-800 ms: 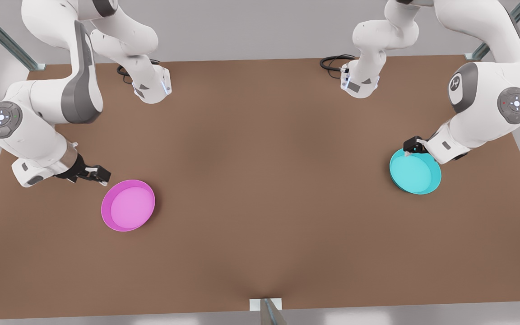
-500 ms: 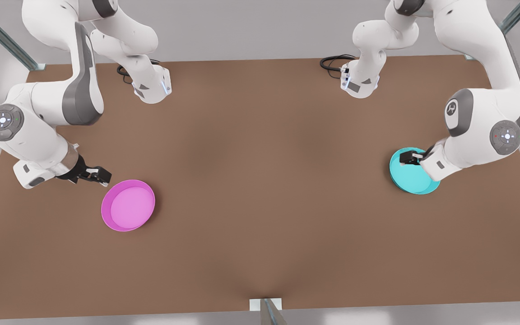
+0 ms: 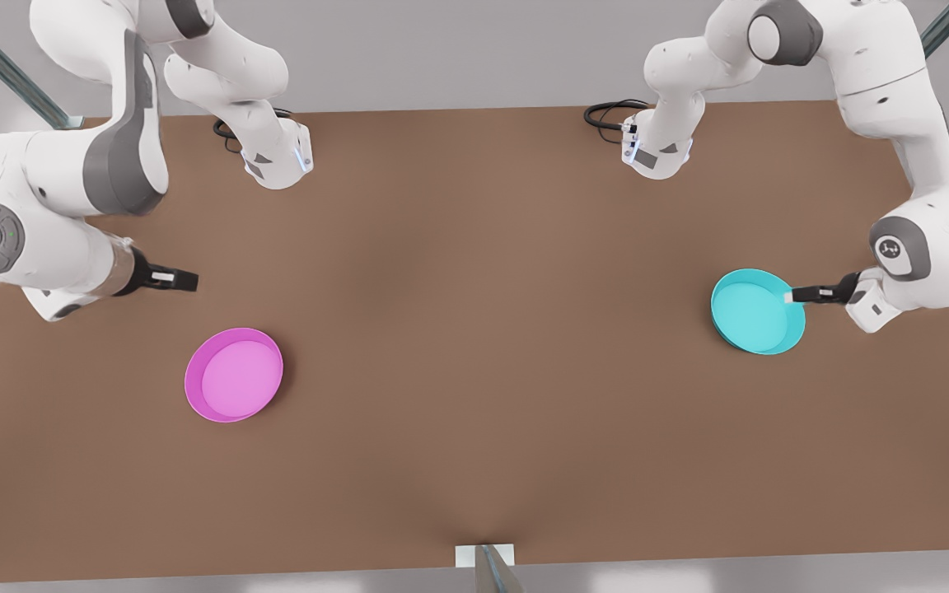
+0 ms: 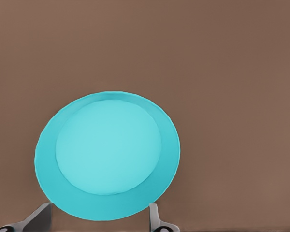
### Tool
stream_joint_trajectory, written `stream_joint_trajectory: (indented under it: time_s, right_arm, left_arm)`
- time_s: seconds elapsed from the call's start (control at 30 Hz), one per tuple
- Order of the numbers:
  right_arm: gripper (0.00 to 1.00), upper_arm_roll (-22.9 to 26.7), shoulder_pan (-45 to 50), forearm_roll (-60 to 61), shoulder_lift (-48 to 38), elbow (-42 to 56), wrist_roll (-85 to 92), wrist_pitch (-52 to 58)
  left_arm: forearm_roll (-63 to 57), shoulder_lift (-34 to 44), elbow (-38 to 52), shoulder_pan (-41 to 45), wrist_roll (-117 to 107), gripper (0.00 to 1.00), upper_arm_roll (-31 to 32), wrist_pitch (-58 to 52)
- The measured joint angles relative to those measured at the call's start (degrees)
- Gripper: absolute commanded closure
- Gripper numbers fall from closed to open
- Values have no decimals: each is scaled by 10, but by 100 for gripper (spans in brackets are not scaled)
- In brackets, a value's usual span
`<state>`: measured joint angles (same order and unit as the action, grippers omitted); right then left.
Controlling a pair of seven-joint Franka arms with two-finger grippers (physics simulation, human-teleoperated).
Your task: Flip the blue plate over with the left arm, and stack the pink plate on top of the blue plate with the right arm
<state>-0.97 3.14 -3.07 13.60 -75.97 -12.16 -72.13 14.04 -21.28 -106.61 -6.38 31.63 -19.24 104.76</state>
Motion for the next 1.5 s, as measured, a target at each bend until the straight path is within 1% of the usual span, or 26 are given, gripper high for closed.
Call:
stream_joint_trajectory:
  time_s: [0.03,0.1,0.17,0.23,0.3,0.33,0.43,0.53,0.57,0.6,0.63,0.67,0.7,0.73,0.8,0.83,0.9,0.93,0.97,1.0,1.27,1.3,1.4,1.43,1.47,1.5]
  right_arm:
    - [0,-4,0,-3,-15,-3,-1,-7]
    - [0,-5,27,-4,-18,-15,-3,-25]
    - [0,-8,33,22,-34,-26,-2,-2]
    - [0,-21,27,38,-40,-28,-4,6]
    - [0,-17,-21,39,-42,-34,-4,5]
    - [0,-5,-9,34,-38,-34,-3,0]
    - [0,2,-21,14,-39,-37,-1,14]
    - [0,-19,-6,-7,-37,-54,18,23]
    - [0,-19,-13,-14,-28,-60,32,1]
    - [0,-19,-33,-15,-34,-67,28,-15]
    - [0,-18,-53,-13,-37,-66,30,-18]
    - [0,-15,-62,-11,-45,-77,35,-41]
    - [0,-15,-71,-9,-47,-95,29,-48]
    - [0,-18,-80,-11,-49,-126,32,-65]
    - [0,-17,-84,-9,-65,-182,37,-172]
    - [0,-17,-86,-9,-67,-196,37,-205]
    - [0,-13,-86,14,-7,-133,38,-192]
    - [0,-13,-117,34,7,-120,40,-191]
    - [0,-13,-120,36,9,-119,49,-185]
    - [0,-12,-120,35,36,-98,86,-184]
    - [0,-14,-123,38,40,-90,89,-176]
    - [0,-14,-123,37,40,-89,88,-175]
    - [0,-14,-122,37,40,-89,86,-174]
    - [0,-14,-122,37,40,-89,86,-174]
    - [0,-14,-122,37,40,-89,86,-174]
    - [0,-14,-122,37,40,-88,86,-174]
  left_arm:
    - [9,-12,0,-21,34,3,0,7]
    - [28,-36,0,-59,106,3,0,15]
    - [55,-61,2,-73,156,3,-13,23]
    - [77,-75,1,-80,180,3,-14,28]
    - [104,-109,1,-113,260,3,-14,31]
    - [116,-113,0,-113,262,3,-14,32]
    - [140,-135,1,-113,261,3,-15,35]
    - [152,-142,0,-113,261,4,-17,36]
    - [155,-142,0,-113,261,5,-17,37]
    - [156,-146,0,-113,261,11,-17,42]
    - [158,-146,-1,-113,261,29,-17,40]
    - [159,-144,-6,-113,261,56,-17,40]
    - [160,-142,-8,-113,261,79,-17,37]
    - [160,-141,-9,-113,261,79,-17,35]
    - [162,-138,-15,-113,253,79,-16,42]
    - [165,-138,-20,-112,252,79,-16,45]
    - [170,-139,-20,-112,252,79,-17,45]
    - [172,-140,-20,-112,252,79,-17,51]
    - [173,-141,-20,-112,252,79,-17,54]
    - [174,-145,-20,-112,251,79,-17,58]
    - [178,-148,-20,-111,251,79,-16,65]
    - [181,-149,-20,-111,251,71,-16,65]
    - [188,-151,-19,-111,251,70,-16,65]
    - [187,-151,-19,-111,252,68,-16,66]
    - [184,-151,-19,-111,251,58,-16,66]
    - [182,-152,-19,-111,251,58,-16,66]
